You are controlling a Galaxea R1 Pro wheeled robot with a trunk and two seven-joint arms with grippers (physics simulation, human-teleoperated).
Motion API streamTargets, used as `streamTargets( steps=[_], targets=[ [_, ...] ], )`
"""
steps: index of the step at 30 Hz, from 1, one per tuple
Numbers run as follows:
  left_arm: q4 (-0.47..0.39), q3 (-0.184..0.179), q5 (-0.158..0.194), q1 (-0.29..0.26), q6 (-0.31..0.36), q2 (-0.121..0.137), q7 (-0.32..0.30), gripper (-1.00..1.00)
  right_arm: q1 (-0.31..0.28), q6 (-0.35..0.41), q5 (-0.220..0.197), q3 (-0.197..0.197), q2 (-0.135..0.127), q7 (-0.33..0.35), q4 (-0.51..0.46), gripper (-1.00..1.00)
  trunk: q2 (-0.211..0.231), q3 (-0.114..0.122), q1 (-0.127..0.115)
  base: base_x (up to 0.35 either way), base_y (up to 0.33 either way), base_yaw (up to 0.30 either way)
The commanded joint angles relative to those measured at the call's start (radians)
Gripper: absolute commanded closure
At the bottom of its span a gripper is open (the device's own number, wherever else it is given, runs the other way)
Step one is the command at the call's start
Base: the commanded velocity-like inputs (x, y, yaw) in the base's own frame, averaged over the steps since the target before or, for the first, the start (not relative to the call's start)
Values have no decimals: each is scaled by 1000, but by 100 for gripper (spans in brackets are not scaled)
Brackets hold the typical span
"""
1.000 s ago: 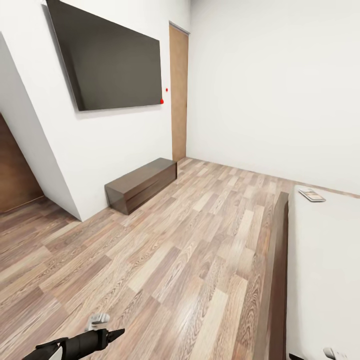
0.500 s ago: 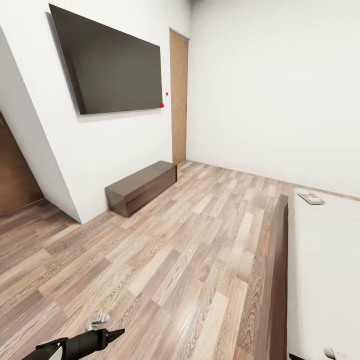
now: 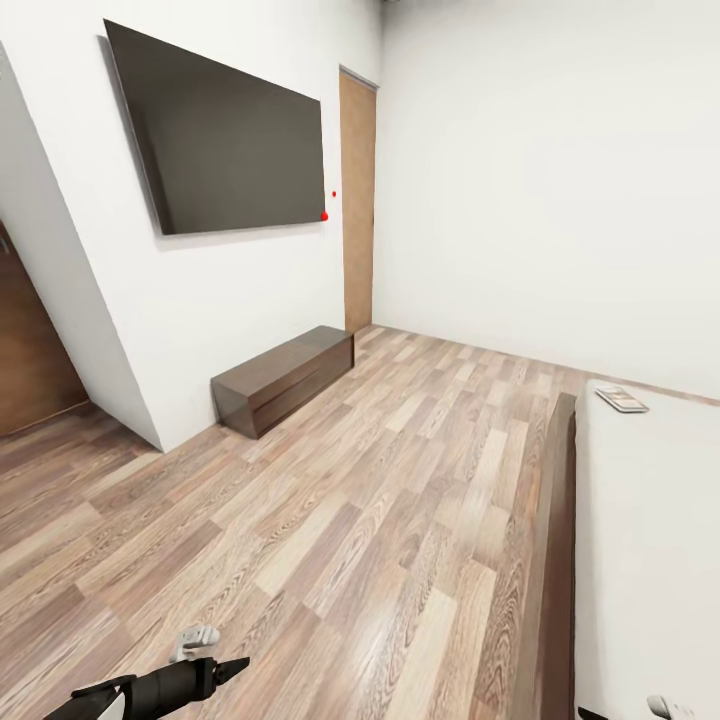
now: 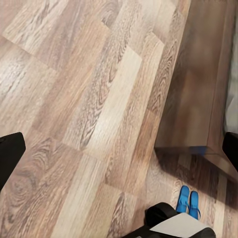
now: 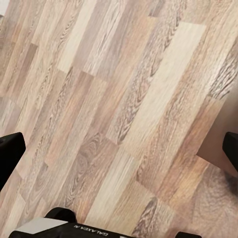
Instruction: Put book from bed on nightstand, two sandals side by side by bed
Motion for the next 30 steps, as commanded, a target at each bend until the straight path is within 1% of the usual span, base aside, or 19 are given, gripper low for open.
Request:
streamTargets(
  steps=[1,20,30],
  targets=[
    [0,4,3,0,9,0,-4,-100,-1,9,2,-6,0,5,0,-100,-1,1,0,0,0,0],
    [0,3,3,0,9,0,-4,-100,-1,9,3,-6,0,5,0,-100,-1,31,0,0,0,0],
    [0,3,3,0,9,0,-4,-100,-1,10,3,-6,0,4,-1,-100,-1,34,0,0,0,0]
  ],
)
